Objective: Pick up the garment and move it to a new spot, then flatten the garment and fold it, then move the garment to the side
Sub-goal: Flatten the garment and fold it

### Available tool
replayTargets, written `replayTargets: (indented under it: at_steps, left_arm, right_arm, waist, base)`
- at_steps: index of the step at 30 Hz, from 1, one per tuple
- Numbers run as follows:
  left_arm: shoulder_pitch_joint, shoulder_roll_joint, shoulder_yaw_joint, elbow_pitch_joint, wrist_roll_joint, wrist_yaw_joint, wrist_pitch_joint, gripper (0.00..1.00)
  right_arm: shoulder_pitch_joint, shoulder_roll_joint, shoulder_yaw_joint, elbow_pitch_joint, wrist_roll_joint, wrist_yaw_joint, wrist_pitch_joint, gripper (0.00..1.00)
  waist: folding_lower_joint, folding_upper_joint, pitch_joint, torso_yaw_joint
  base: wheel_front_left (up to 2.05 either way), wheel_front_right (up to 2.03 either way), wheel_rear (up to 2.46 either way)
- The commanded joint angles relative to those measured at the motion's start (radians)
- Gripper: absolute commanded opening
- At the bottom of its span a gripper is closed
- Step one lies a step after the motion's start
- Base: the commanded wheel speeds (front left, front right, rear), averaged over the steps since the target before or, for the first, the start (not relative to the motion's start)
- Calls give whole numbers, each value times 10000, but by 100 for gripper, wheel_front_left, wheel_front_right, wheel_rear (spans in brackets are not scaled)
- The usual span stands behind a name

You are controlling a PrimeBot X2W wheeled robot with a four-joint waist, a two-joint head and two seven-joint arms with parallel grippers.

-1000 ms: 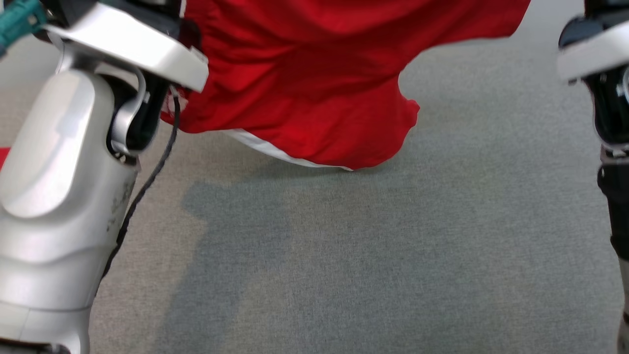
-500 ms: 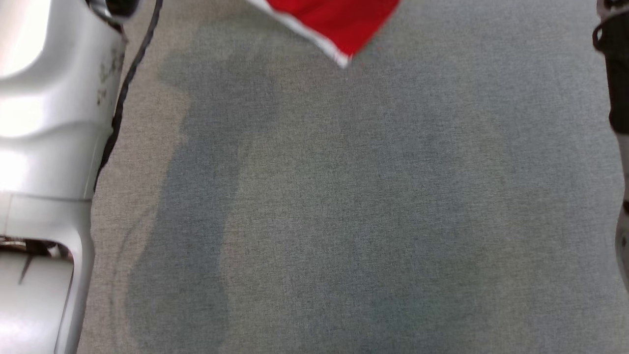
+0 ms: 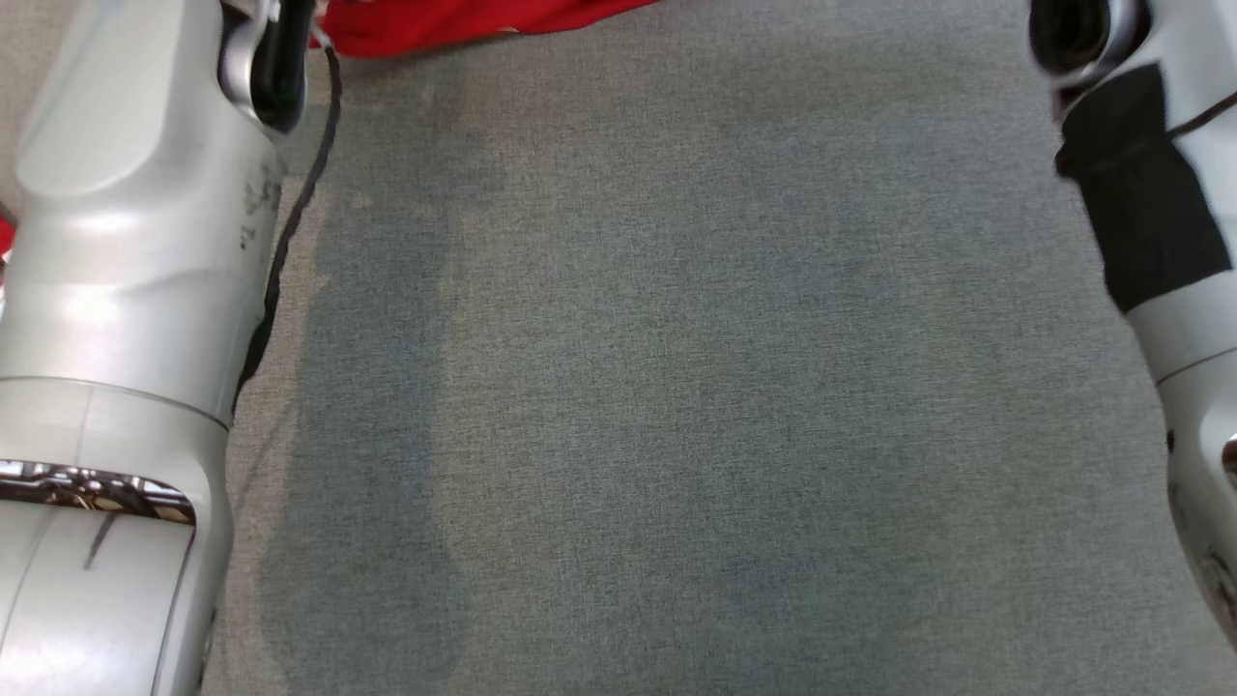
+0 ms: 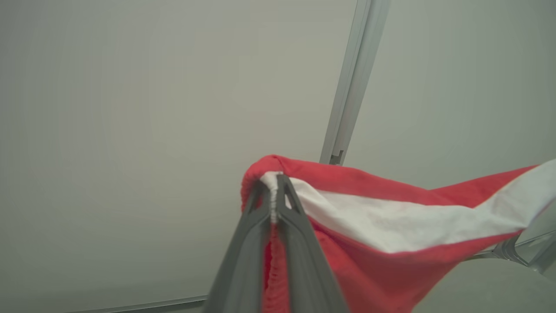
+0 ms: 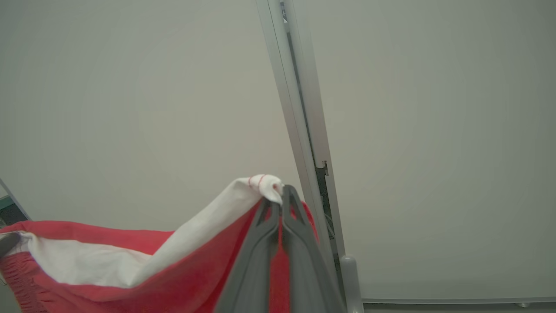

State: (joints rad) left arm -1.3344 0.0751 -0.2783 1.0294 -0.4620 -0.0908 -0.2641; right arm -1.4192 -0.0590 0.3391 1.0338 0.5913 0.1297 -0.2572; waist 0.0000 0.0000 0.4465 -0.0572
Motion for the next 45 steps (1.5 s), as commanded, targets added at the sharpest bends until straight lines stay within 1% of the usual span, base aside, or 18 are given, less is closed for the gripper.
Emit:
replayTargets:
  at_steps: [1, 4, 6, 9, 17, 20, 23, 27, 32, 37, 40, 45]
  left_arm:
    - [43, -9, 23, 46, 71, 25, -8, 0]
    - [436, -59, 68, 171, 236, 44, -7, 0]
    - [713, -76, 171, 10, 349, 38, -7, 0]
    - [1352, -80, 362, -289, 450, -28, -7, 0]
    - [3956, -163, 1090, -1962, 799, -241, -8, 0]
    - [5191, -191, 1254, -2740, 947, -309, -8, 0]
    - [6262, -207, 1414, -3423, 733, -365, -10, 0]
    - [7597, -222, 1275, -4298, 668, -395, -8, 0]
    - [9236, -225, 1081, -5288, 959, -408, -8, 0]
    - [10910, -207, 1071, -6124, 1295, -375, -8, 0]
    - [11520, -199, 1119, -6341, 1147, -364, -10, 0]
    - [12783, 38, 1148, -7207, 1098, -111, 296, 0]
  right_arm:
    - [58, 47, 76, 56, 127, 20, -75, 0]
    - [539, 55, 313, 320, 326, 20, -88, 0]
    - [866, 58, 462, 195, 312, 20, -90, 0]
    - [1591, -8, 376, -200, 320, 20, -92, 0]
    - [4418, -346, -16, -1931, 4, 20, -90, 0]
    - [5589, -306, 13, -2660, -222, 20, -86, 0]
    - [6619, -339, 248, -3160, -296, 20, -86, 0]
    - [7767, -585, 339, -3750, -353, 20, -86, 0]
    - [9365, -761, -11, -4763, -533, 20, -87, 0]
    - [11257, -795, -408, -5802, -790, 20, -87, 0]
    - [11964, -825, -513, -6155, -924, 20, -87, 0]
    - [13508, -852, -656, -7131, -1295, 20, 197, 0]
  waist:
    - [0, 0, 62, 27]
    - [0, 0, 198, 71]
    - [0, 0, 250, 107]
    - [0, 0, 234, 180]
    - [0, 0, -129, 254]
    - [0, 0, -390, 204]
    - [0, 0, -650, 179]
    - [0, 0, -1048, 207]
    - [0, 0, -1579, 189]
    - [0, 0, -2161, 176]
    - [0, 0, -2403, 151]
    - [0, 0, -2931, 108]
  base:
    - [0, 0, 0]
    - [0, 0, 0]
    - [0, 0, 0]
    - [0, 0, 0]
    - [0, 0, 0]
    - [0, 0, 0]
    - [0, 0, 0]
    - [0, 0, 0]
    - [0, 0, 0]
    - [0, 0, 0]
    - [0, 0, 0]
    - [0, 0, 0]
